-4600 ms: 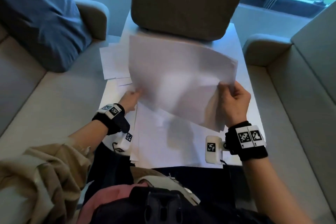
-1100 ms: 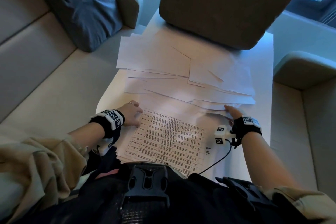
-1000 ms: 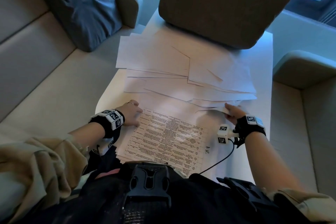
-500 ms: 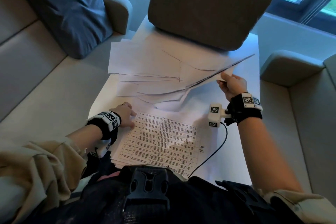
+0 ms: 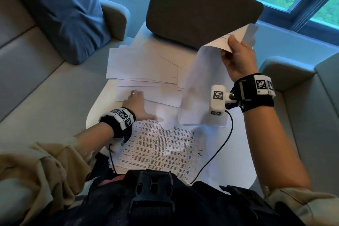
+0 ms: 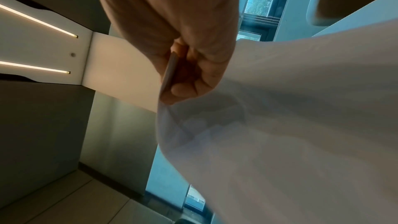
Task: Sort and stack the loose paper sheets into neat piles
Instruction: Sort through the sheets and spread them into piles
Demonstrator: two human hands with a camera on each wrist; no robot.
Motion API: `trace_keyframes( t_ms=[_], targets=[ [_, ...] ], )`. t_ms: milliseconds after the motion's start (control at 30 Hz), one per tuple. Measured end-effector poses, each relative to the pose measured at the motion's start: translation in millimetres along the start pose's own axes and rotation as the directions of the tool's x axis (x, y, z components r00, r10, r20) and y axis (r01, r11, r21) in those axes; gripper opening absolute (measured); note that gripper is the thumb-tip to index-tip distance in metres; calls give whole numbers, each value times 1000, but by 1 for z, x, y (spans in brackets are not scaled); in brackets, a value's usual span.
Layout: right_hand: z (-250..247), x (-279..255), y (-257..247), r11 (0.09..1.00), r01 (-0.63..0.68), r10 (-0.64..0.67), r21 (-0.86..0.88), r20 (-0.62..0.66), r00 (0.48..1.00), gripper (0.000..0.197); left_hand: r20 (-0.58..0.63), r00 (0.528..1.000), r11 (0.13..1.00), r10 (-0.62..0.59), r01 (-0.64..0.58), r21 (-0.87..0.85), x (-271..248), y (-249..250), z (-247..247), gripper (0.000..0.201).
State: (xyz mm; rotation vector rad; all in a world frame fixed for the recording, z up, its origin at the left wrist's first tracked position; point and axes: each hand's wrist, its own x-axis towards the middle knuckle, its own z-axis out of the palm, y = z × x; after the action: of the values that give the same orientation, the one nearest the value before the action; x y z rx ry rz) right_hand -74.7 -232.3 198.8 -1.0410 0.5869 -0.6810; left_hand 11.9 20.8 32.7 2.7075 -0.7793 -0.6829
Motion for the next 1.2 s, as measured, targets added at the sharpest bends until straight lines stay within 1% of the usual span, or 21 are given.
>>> trace_keyframes(
  t_ms=[67, 167, 233, 267, 300, 367, 433, 500, 533, 600, 667, 733, 800, 900, 967, 1000, 1033, 1067, 1133, 1167, 1200],
  targets=[
    [2, -5, 1, 1000, -4, 4, -2, 73, 997, 8, -32, 984, 966, 174, -177, -187, -3, 25, -12, 131],
    [6, -16, 0, 999, -22, 27, -31, 179, 983, 9, -97, 897, 846, 432, -440, -300, -7, 58, -20, 122],
    [8, -23, -1, 999, -31, 38, -34, 234, 972, 13, -158, 837, 765, 524, -544, -346, -9, 74, -22, 105],
    [9, -27, -2, 999, -36, 43, -32, 255, 966, 15, -189, 819, 728, 541, -569, -383, -10, 79, -22, 94],
    [9, -30, -3, 999, -43, 50, -30, 272, 961, 16, -201, 817, 704, 540, -570, -423, -8, 82, -22, 83],
    [7, -35, -3, 998, -64, 62, -6, 307, 950, 17, -182, 833, 690, 522, -538, -484, -6, 83, -24, 64],
    [2, -38, -2, 995, -89, 70, 40, 349, 935, 20, -174, 843, 734, 509, -531, -423, -1, 79, -24, 51],
    [-2, -40, 0, 989, -118, 77, 85, 383, 921, 26, -150, 858, 800, 491, -513, -311, 3, 72, -21, 59],
    [-3, -40, 0, 985, -130, 76, 110, 400, 914, 30, -124, 881, 833, 457, -473, -287, 6, 69, -19, 64],
    [-3, -42, 1, 975, -150, 71, 166, 407, 911, 41, -67, 930, 880, 362, -365, -303, 14, 60, -15, 68],
    [-1, -45, 1, 967, -153, 62, 203, 396, 916, 51, 24, 955, 890, 296, -266, -370, 20, 51, -9, 82],
    [0, -46, 2, 966, -148, 53, 211, 398, 916, 52, 149, 961, 869, 232, -137, -476, 16, 48, -6, 96],
    [-1, -45, 3, 965, -151, 53, 214, 406, 913, 47, 214, 957, 805, 195, -32, -593, 14, 47, -4, 96],
    [-3, -43, 5, 963, -156, 57, 219, 399, 915, 44, 212, 955, 646, 208, 29, -763, 29, 40, 5, 95],
    [-5, -39, 6, 964, -148, 52, 222, 388, 920, 44, 243, 953, 573, 183, 97, -814, 33, 39, 5, 98],
    [-6, -37, 7, 966, -140, 49, 216, 382, 923, 44, 245, 957, 559, 152, 121, -820, 31, 40, 2, 100],
    [-8, -35, 7, 971, -128, 43, 203, 377, 925, 43, 246, 962, 553, 120, 141, -821, 28, 42, -1, 104],
    [-10, -33, 7, 977, -111, 37, 184, 368, 929, 40, 252, 964, 566, 82, 163, -808, 26, 43, -4, 114],
    [-18, -27, 6, 990, -69, 24, 124, 339, 941, 30, 210, 977, 663, 27, 140, -735, 26, 39, -12, 134],
    [-22, -24, 5, 997, -43, 20, 70, 309, 951, 24, 176, 984, 708, 14, 114, -697, 28, 35, -14, 131],
    [-27, -21, 5, 1000, -15, 16, -5, 267, 964, 16, 145, 989, 732, 5, 95, -675, 29, 33, -17, 118]
  ],
)
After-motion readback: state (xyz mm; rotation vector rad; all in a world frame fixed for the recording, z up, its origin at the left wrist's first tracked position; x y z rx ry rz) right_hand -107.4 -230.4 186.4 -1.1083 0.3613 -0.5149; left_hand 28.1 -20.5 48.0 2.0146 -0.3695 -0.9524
